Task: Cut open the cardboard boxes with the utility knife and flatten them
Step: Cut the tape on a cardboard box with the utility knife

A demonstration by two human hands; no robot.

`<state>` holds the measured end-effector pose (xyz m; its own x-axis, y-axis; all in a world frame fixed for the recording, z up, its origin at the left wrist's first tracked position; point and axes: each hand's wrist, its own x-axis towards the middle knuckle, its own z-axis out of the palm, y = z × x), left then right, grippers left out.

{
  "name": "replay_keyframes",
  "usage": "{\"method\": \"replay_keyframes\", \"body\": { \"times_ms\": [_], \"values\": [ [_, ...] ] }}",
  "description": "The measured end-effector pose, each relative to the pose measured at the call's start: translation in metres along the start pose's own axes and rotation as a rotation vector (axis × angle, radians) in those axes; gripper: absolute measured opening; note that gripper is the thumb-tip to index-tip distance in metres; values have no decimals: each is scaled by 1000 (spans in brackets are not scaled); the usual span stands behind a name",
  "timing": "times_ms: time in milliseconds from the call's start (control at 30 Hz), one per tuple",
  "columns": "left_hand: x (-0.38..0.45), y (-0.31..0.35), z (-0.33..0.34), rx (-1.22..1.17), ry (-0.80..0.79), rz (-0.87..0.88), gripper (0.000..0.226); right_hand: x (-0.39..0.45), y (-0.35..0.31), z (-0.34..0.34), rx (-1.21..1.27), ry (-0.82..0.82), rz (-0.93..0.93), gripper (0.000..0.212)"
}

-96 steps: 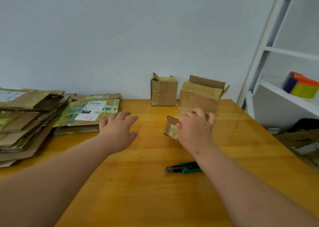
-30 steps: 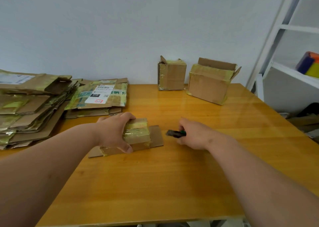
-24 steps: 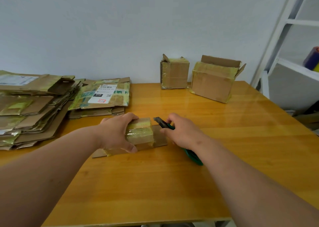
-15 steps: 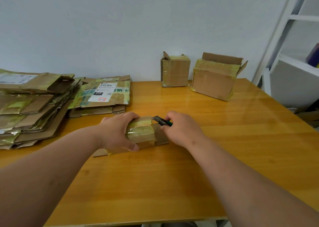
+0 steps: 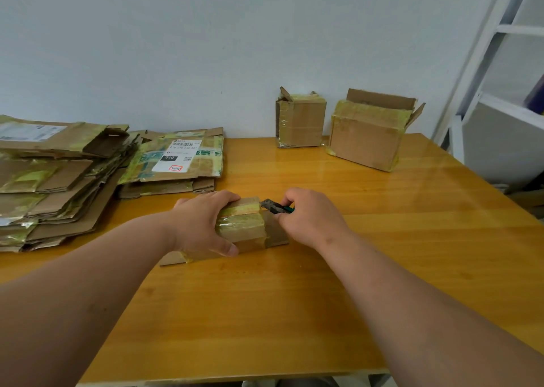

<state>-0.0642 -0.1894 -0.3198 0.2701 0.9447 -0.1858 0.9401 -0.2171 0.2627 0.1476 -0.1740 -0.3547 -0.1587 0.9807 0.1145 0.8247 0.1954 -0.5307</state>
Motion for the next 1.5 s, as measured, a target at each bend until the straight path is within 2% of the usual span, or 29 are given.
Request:
{"method": "replay_keyframes", "body": {
  "times_ms": [167, 433, 900, 1133, 1500],
  "values": [
    [1, -1, 0, -10, -14, -3, 96, 3, -2, 4, 33, 0, 38, 8],
    [5, -5, -1, -42, -54, -13, 100, -4, 6, 3, 43, -18, -63, 14],
    [2, -2, -2, -30, -80, 10, 102, -17, 11, 0, 48, -26, -102, 15],
    [6, -6, 0, -127, -61, -19, 102, -7, 4, 1, 25, 18, 15, 9],
    [8, -11, 4, -163, -35, -22, 98, -4, -7, 0, -43, -1, 84, 5]
  ]
}}
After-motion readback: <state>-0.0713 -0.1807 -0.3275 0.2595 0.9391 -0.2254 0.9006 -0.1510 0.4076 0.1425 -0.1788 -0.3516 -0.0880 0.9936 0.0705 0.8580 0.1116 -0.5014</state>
